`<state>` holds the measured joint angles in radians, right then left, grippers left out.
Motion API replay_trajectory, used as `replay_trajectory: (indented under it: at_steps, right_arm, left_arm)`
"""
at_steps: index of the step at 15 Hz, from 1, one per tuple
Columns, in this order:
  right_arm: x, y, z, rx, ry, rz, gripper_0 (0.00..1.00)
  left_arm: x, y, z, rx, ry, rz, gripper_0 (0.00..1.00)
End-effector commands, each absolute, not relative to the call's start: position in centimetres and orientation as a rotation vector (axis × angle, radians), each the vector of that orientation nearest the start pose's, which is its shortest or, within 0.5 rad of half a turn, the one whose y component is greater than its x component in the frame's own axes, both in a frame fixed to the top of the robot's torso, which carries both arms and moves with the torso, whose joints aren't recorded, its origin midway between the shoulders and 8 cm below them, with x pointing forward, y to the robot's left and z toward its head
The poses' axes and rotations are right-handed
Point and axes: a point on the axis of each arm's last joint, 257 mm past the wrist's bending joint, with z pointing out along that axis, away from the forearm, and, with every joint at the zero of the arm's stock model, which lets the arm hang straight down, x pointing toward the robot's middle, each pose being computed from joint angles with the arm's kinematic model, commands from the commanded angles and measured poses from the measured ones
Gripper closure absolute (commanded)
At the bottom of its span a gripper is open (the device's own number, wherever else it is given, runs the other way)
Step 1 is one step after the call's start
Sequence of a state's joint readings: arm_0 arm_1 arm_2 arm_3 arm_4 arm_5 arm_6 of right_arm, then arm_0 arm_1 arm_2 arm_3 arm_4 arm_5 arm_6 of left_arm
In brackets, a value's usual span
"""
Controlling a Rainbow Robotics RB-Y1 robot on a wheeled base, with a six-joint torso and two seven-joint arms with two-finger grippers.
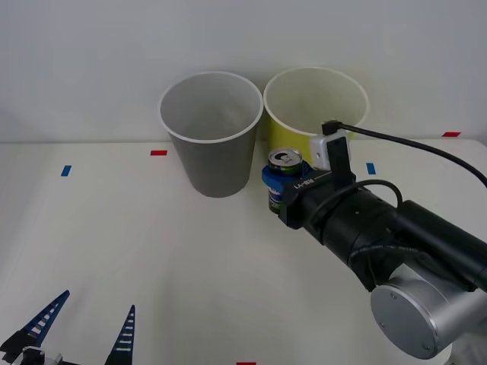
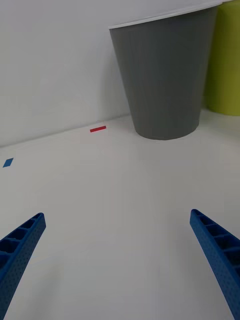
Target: Put cans in the gray bin and PET bottles in the light green bin.
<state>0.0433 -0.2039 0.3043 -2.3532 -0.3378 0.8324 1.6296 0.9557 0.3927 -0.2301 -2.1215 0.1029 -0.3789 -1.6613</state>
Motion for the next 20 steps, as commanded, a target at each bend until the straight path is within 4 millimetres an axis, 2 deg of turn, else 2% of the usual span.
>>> replay_trajectory:
  at_steps: [1,5,7,10,14,16,20]
  right_arm:
    - [44.2,-3.5,-6.5,-0.410,1.699,0.446,0.98]
    - [45.3,-1.8,-2.7,-0.436,1.683,0.400,0.98]
    - [45.8,-1.3,-1.7,-0.453,1.680,0.351,0.97]
    - [47.4,1.0,0.1,-0.468,1.649,0.380,0.98]
    - [49.7,5.7,2.5,-0.557,1.575,0.484,0.98]
    - [50.8,7.2,3.2,-0.581,1.553,0.527,0.98]
    - [52.6,8.6,5.0,-0.590,1.490,0.556,0.99]
  left_arm:
    - [26.4,24.6,-24.7,0.244,1.622,0.047,0.00]
    - [26.4,24.6,-24.7,0.244,1.622,0.047,0.00]
    - [26.4,24.6,-24.7,0.244,1.622,0.047,0.00]
    - [26.4,24.6,-24.7,0.244,1.622,0.047,0.00]
    - [26.4,24.6,-24.7,0.244,1.622,0.047,0.00]
    - [26.4,24.6,-24.7,0.244,1.622,0.047,0.00]
    - [26.4,24.6,-24.7,0.244,1.622,0.047,0.00]
